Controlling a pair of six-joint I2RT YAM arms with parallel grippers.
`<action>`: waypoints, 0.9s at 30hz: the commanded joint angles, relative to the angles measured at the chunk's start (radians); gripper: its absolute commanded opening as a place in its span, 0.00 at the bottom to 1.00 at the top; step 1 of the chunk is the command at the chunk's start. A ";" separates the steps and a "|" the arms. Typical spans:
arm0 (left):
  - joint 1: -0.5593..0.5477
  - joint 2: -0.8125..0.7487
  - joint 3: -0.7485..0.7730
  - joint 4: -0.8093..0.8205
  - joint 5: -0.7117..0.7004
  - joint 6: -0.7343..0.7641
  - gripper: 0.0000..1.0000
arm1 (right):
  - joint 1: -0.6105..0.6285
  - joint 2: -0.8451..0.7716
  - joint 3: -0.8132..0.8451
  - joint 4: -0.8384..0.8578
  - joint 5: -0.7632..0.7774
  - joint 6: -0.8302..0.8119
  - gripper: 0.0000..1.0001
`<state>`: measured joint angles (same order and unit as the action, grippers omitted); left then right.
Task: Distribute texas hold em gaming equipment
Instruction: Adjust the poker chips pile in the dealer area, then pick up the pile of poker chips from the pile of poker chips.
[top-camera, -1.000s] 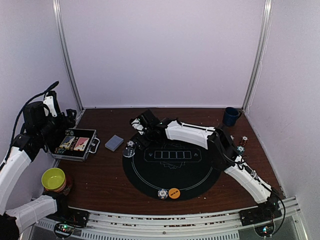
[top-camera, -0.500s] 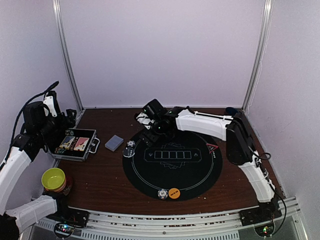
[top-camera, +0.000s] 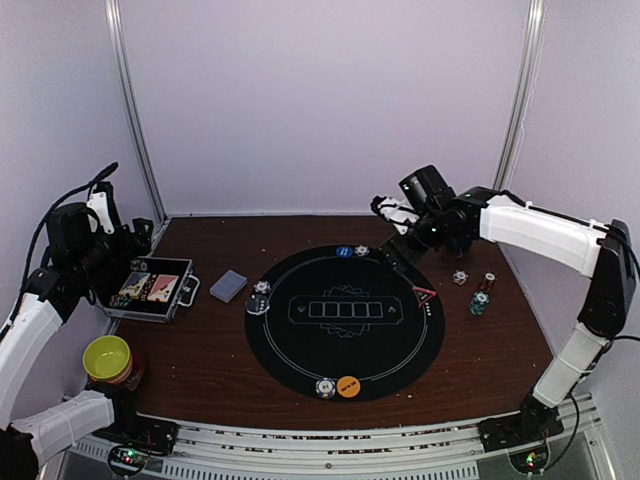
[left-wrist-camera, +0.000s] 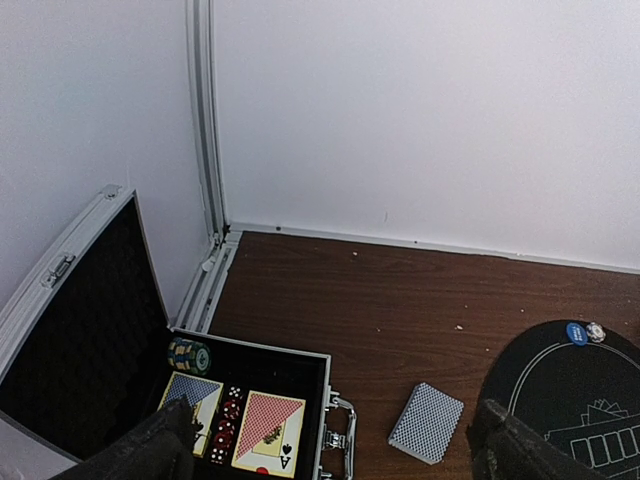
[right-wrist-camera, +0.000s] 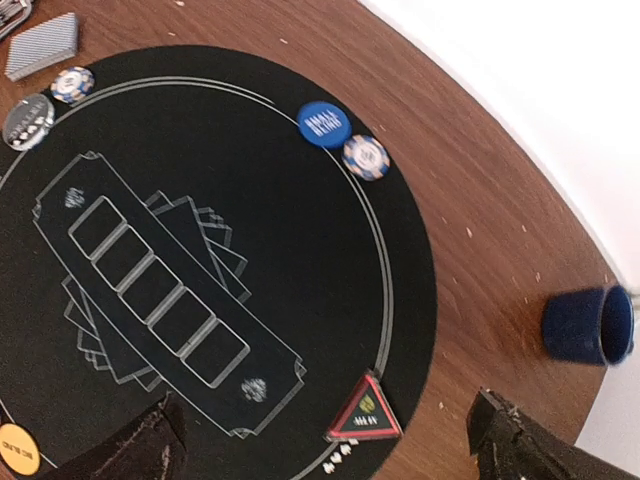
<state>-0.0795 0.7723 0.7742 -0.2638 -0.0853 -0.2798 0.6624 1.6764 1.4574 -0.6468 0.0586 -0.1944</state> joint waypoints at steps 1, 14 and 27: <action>0.009 0.004 0.008 0.026 0.008 -0.002 0.98 | -0.125 -0.155 -0.156 0.018 -0.080 0.017 1.00; 0.009 -0.003 0.007 0.026 0.005 0.002 0.98 | -0.230 -0.251 -0.383 0.164 -0.020 0.048 1.00; 0.009 -0.004 0.008 0.026 0.014 0.002 0.98 | -0.362 -0.221 -0.388 0.161 -0.018 0.054 1.00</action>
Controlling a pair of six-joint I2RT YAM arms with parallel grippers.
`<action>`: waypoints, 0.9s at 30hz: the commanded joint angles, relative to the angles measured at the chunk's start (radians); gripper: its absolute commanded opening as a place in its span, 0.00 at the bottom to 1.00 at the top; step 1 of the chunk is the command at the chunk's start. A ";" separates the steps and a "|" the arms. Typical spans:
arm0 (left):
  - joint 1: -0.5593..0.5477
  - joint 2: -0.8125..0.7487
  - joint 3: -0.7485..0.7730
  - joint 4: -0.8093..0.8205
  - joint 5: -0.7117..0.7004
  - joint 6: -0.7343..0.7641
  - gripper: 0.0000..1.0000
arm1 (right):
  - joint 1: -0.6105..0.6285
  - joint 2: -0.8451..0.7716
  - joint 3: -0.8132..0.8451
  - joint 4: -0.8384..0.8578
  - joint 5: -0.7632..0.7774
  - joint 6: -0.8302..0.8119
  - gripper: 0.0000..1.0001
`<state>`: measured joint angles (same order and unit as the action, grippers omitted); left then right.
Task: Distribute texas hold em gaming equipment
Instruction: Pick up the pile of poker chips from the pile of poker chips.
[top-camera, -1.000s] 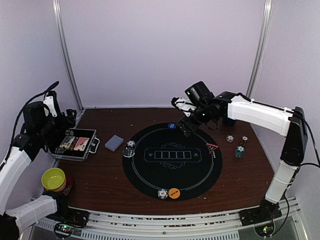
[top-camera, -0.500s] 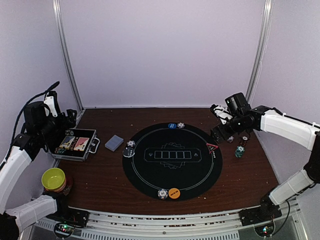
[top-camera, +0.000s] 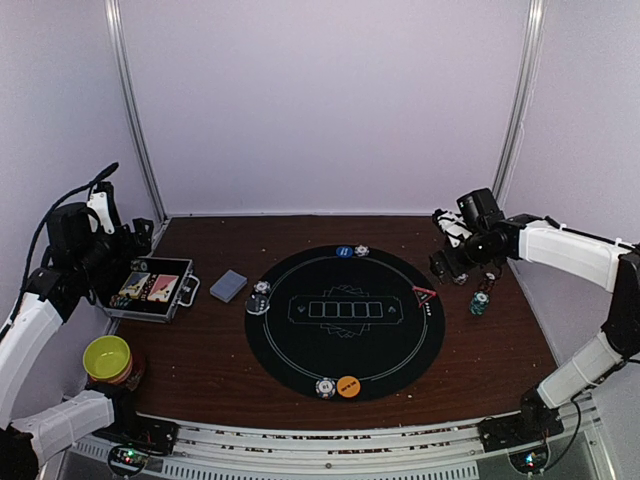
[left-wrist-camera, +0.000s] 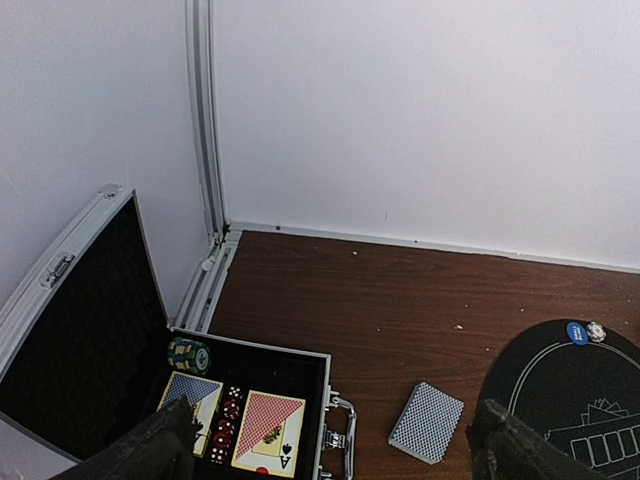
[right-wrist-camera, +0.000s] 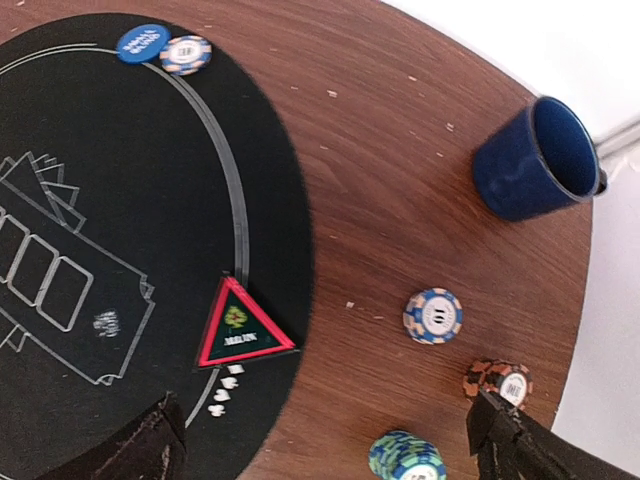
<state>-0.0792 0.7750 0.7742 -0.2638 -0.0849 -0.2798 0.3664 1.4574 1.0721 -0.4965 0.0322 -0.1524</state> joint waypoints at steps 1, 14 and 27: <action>0.008 -0.007 0.008 0.026 0.014 0.002 0.98 | -0.087 -0.001 -0.003 0.013 0.003 0.013 1.00; 0.008 -0.015 0.010 0.028 0.037 -0.002 0.98 | -0.324 0.038 -0.019 0.099 0.045 0.079 1.00; 0.008 -0.028 0.010 0.029 0.038 -0.003 0.98 | -0.368 0.057 -0.002 -0.049 -0.167 0.009 0.91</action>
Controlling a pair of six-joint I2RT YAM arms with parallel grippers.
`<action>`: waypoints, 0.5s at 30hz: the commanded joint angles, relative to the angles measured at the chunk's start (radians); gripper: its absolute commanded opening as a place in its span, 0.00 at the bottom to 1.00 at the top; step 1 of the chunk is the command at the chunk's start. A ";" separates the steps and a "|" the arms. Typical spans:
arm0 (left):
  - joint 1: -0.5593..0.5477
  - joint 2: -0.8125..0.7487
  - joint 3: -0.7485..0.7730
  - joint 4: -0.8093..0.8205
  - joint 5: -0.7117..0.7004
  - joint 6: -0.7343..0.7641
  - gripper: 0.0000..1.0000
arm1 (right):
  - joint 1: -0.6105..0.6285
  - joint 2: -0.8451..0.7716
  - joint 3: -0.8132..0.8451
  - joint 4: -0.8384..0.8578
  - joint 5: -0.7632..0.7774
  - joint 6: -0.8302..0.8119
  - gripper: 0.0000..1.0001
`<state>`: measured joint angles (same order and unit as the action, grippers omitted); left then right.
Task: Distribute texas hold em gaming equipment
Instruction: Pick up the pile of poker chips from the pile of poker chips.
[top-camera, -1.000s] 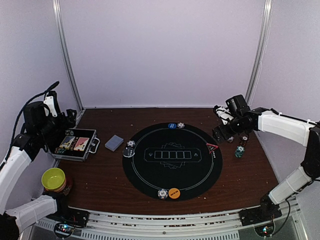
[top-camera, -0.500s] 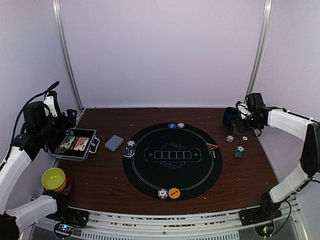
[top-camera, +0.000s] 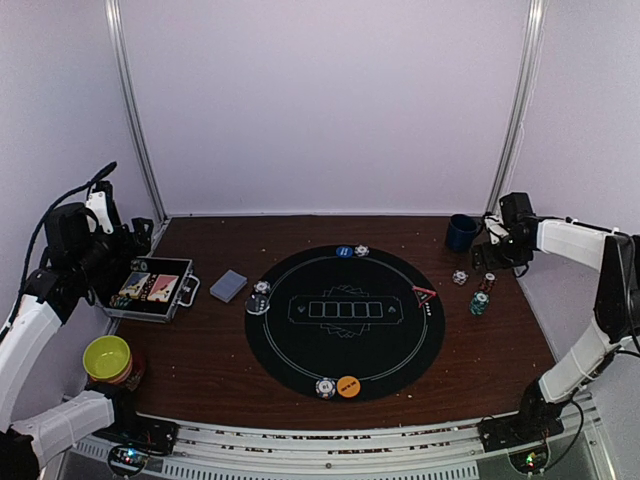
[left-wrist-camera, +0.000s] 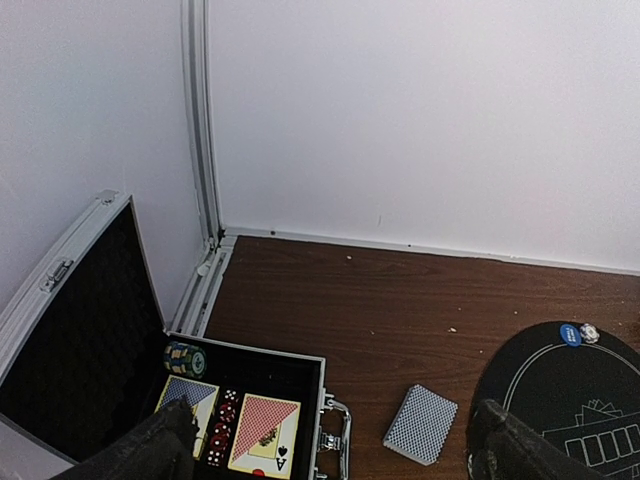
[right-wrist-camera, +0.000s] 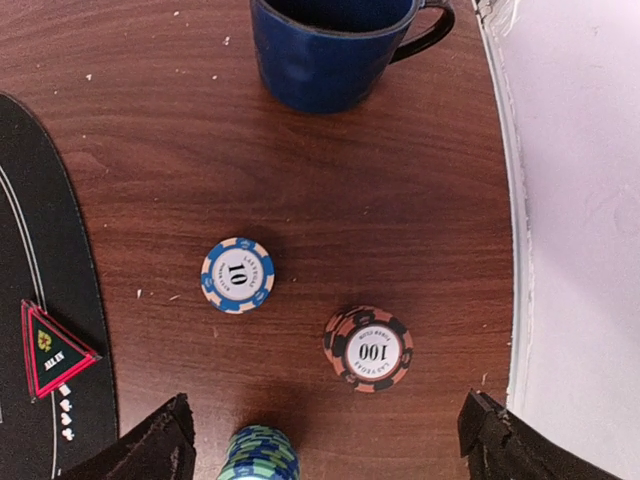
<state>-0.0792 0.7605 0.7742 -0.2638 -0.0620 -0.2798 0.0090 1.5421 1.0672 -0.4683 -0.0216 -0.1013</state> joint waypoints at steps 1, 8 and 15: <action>0.008 -0.013 0.009 0.029 0.015 -0.003 0.98 | -0.010 -0.039 0.003 -0.095 -0.140 -0.051 0.91; 0.008 -0.014 0.009 0.029 0.010 -0.002 0.98 | -0.010 -0.113 -0.085 -0.129 -0.169 -0.116 0.90; 0.008 -0.015 0.008 0.029 0.004 -0.002 0.98 | -0.009 -0.073 -0.130 -0.143 -0.155 -0.149 0.86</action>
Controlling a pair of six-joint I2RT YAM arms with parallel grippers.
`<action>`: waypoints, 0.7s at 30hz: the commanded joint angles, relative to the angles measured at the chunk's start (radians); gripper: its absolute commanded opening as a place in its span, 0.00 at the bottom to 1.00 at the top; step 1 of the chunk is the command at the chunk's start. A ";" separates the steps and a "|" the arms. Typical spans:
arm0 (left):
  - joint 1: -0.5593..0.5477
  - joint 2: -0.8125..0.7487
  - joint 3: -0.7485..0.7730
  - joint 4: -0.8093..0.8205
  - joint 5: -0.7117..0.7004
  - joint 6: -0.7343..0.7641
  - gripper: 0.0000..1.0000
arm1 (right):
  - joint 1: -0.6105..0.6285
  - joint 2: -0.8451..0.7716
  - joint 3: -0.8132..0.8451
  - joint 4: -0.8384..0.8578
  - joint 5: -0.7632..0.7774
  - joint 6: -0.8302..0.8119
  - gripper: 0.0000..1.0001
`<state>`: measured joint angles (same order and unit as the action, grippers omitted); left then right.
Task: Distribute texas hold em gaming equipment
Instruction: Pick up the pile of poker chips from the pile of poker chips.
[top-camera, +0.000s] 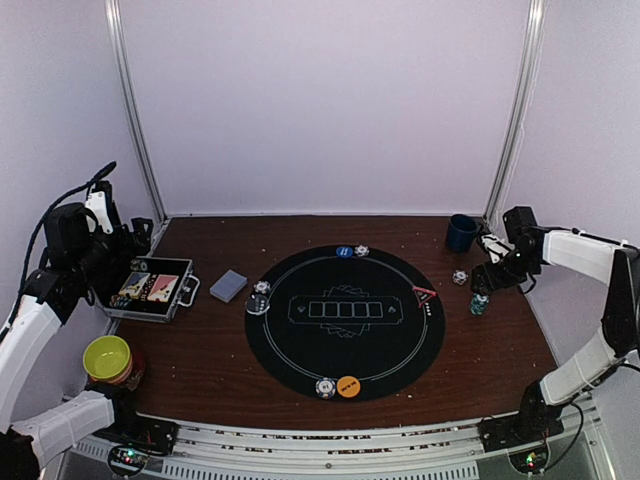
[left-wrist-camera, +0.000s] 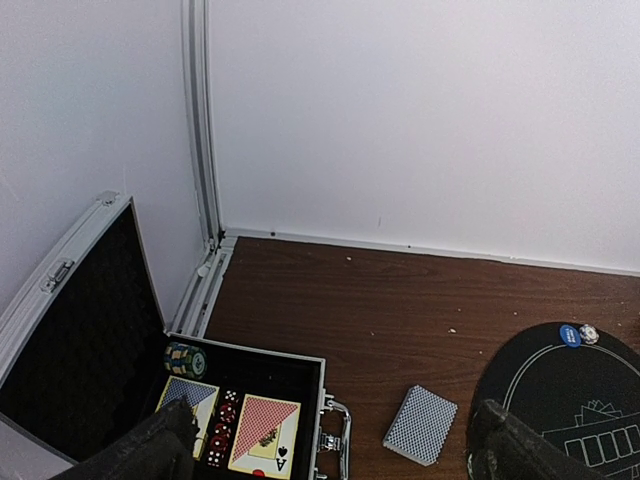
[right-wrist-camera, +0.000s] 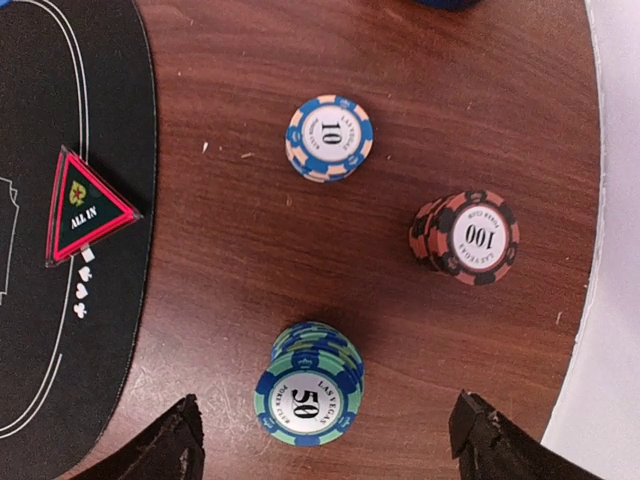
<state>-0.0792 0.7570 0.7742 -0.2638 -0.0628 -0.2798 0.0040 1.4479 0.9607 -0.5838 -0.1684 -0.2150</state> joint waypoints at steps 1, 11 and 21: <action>0.008 -0.012 0.008 0.029 0.004 -0.002 0.98 | -0.003 0.022 -0.028 -0.031 -0.009 -0.040 0.85; 0.008 -0.019 0.008 0.029 0.008 -0.001 0.98 | 0.012 0.054 -0.047 -0.006 0.021 -0.038 0.79; 0.007 -0.018 0.008 0.029 0.004 0.001 0.98 | 0.043 0.074 -0.045 0.027 0.064 -0.024 0.71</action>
<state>-0.0792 0.7452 0.7742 -0.2638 -0.0628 -0.2798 0.0380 1.5101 0.9134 -0.5831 -0.1406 -0.2546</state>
